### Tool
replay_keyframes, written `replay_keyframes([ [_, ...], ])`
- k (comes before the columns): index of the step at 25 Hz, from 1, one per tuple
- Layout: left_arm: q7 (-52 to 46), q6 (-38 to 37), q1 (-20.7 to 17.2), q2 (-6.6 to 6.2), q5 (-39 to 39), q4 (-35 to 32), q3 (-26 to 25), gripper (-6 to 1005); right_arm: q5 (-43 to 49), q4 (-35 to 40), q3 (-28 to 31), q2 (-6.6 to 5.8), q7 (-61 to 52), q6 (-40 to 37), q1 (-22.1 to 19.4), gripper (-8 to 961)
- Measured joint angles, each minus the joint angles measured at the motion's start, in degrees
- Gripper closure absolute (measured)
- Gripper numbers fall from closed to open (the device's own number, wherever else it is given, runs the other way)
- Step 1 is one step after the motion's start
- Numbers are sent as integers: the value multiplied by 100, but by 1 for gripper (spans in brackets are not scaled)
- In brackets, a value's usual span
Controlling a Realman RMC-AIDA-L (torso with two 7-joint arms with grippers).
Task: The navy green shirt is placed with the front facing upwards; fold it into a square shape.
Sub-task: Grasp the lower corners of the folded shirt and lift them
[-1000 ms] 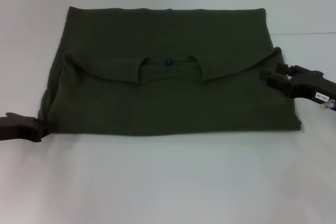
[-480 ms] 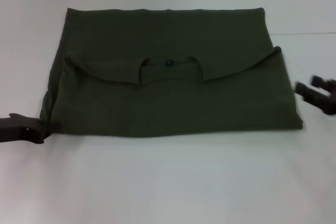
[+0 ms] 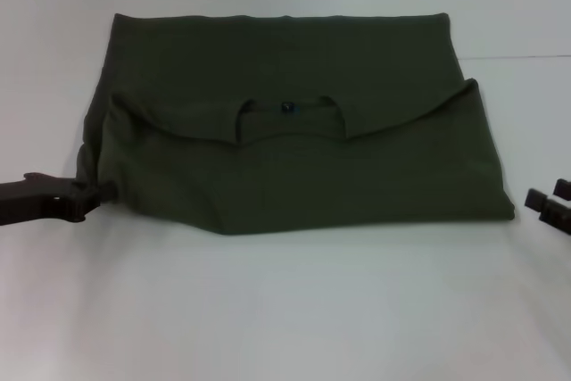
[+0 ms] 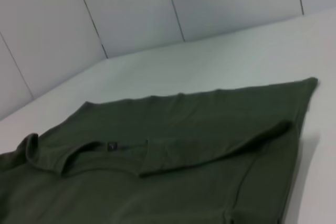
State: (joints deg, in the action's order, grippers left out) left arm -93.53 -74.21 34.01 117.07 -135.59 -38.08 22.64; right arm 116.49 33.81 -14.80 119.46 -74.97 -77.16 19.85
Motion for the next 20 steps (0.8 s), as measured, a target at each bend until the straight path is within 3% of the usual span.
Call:
replay_keyframes([
  [20, 2, 30, 9, -1, 83, 6, 12, 967, 23, -747, -588, 19, 8, 1097, 502, 315],
])
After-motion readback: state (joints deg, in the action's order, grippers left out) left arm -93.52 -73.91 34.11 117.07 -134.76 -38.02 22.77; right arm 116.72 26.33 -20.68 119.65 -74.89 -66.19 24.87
